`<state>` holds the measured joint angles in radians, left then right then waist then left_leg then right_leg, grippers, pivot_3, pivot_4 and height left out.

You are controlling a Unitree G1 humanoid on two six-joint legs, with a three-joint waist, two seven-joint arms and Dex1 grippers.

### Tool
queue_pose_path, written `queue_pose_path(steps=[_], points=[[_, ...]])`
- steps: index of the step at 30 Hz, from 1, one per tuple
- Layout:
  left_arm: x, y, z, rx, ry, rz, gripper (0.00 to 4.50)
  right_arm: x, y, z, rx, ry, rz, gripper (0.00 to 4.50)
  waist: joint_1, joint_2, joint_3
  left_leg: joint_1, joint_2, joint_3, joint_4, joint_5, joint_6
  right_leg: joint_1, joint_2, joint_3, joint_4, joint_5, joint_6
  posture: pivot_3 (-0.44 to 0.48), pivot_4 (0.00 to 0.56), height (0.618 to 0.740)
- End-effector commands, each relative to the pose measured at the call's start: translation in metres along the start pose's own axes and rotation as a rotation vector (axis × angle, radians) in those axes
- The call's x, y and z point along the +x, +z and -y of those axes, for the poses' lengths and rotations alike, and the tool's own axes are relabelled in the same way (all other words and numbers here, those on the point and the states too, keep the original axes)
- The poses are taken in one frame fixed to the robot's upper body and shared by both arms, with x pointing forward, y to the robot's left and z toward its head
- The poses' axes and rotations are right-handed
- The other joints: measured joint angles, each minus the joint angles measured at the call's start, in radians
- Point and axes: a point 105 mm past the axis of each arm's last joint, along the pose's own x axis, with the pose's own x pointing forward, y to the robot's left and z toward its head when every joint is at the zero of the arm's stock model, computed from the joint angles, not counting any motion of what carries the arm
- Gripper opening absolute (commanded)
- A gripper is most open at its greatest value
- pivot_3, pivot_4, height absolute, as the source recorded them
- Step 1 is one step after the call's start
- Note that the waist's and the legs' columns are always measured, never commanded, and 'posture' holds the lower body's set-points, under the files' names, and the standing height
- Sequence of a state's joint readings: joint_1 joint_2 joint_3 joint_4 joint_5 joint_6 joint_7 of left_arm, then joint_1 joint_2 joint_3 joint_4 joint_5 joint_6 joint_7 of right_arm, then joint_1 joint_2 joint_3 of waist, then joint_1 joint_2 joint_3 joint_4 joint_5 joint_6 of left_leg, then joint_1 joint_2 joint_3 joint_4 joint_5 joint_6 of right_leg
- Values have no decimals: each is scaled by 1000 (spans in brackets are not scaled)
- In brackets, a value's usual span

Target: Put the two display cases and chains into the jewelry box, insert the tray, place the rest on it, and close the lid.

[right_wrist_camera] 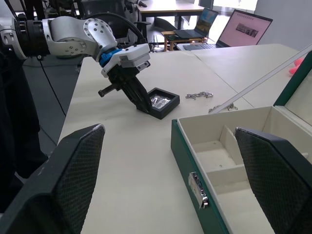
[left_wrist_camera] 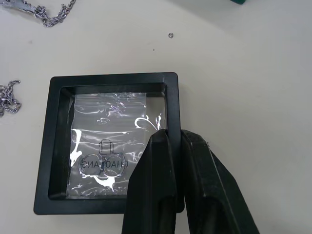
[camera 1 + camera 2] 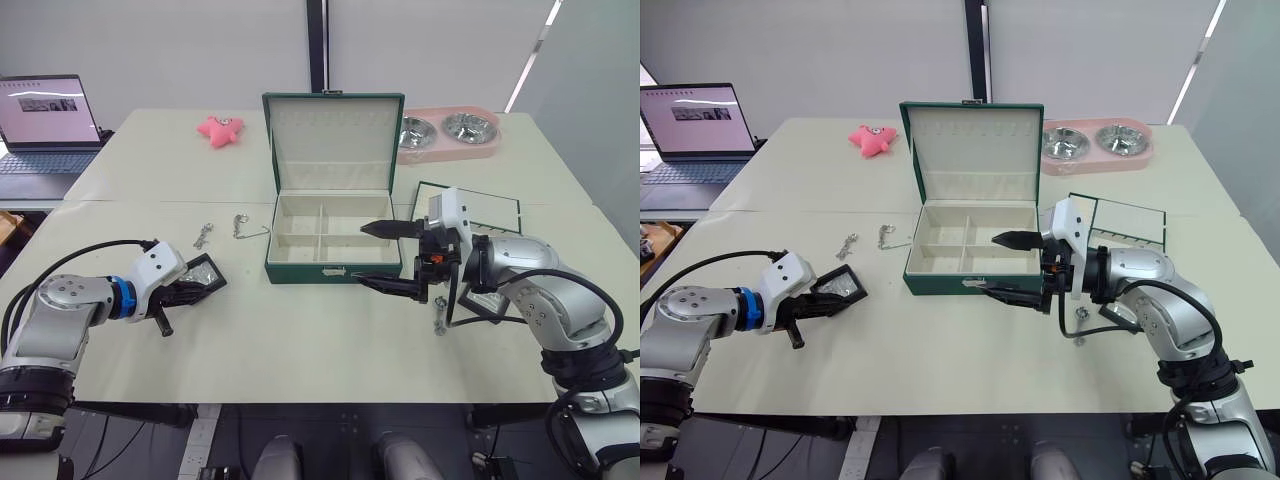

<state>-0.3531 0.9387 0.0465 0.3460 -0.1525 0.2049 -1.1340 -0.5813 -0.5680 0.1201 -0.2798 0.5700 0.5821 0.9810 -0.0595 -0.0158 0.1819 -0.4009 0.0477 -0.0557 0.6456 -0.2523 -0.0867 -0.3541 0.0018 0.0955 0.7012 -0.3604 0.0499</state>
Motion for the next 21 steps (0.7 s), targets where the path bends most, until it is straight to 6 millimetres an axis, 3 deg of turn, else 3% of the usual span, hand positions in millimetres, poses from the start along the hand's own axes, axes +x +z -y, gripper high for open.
queue_pose_path(steps=[1,5,14,19,21], points=[[-2,2,-3,12,17,4,21,-2,11,1,-48,-8,28,4500,0,0,0,0,0,0,0,0,0,0,0,0,0,0,0,0,150,740],[-3,6,-3,11,18,21,21,-2,11,0,-49,-7,28,4500,0,0,0,0,0,0,0,0,0,0,0,0,0,0,0,0,150,740],[-26,43,-4,57,12,81,21,-9,20,3,-60,-21,42,4500,0,0,0,0,0,0,0,0,0,0,0,0,0,0,0,0,150,740],[-36,75,1,73,-24,106,21,-18,18,5,-59,-56,32,4500,1,-1,0,0,0,0,0,0,0,0,0,0,0,0,0,0,150,740],[-33,101,8,96,-68,152,21,-24,14,7,-55,-98,20,4500,3,-1,1,0,0,0,0,0,0,0,0,0,0,0,0,0,150,740]])
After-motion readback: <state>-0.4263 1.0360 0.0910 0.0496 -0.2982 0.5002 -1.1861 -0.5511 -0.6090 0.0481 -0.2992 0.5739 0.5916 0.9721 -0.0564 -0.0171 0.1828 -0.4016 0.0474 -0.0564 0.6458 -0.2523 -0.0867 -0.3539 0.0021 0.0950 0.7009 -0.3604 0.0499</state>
